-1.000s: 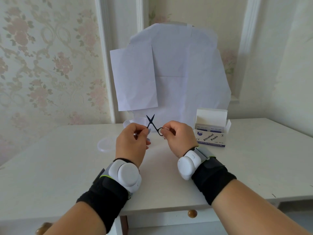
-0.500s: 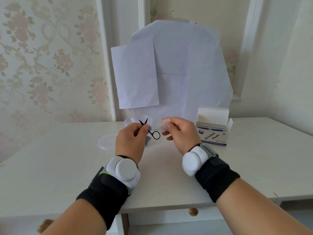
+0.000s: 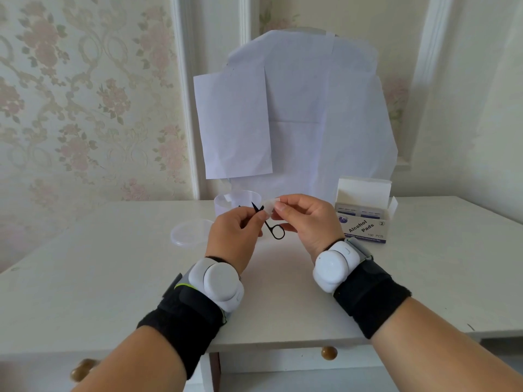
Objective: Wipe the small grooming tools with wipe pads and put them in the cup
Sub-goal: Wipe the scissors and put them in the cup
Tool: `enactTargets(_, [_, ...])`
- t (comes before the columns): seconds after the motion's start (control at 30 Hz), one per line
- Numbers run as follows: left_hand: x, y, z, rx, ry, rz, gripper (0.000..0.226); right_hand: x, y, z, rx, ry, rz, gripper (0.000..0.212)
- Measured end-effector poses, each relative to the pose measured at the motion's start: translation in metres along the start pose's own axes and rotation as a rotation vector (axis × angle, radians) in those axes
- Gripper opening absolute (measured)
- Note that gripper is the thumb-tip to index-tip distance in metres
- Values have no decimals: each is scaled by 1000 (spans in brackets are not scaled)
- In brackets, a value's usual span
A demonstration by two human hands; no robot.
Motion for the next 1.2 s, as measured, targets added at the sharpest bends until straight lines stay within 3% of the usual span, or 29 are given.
enactTargets(0.37, [2,2,-1,-25,14,15,25,0,-6,0,77,-19,93,10])
enactTargets(0.57, [6,1,-3,-36,32,62,35,-2,6,-3,-35,0,40,7])
enactTargets(0.8, [11,7,-5,-81,89,160,30,8,15,-2,-153,64,8,11])
enactTargets(1.03, [14,10,-8,-129,62,122,30,17,5,4,-89,140,167,18])
enactTargets(1.2, [17,9,-11,-134,75,69,31,16,11,0,-137,161,137,16])
Point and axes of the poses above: each hand's wrist, its own z-axis towards the middle knuckle, its own y-axis out of the palm, x = y × z, the point moved 7 cm from there along z, towards the middle knuckle, and after that the axes turned 2 degrees about -x, right-handed, at the moved point
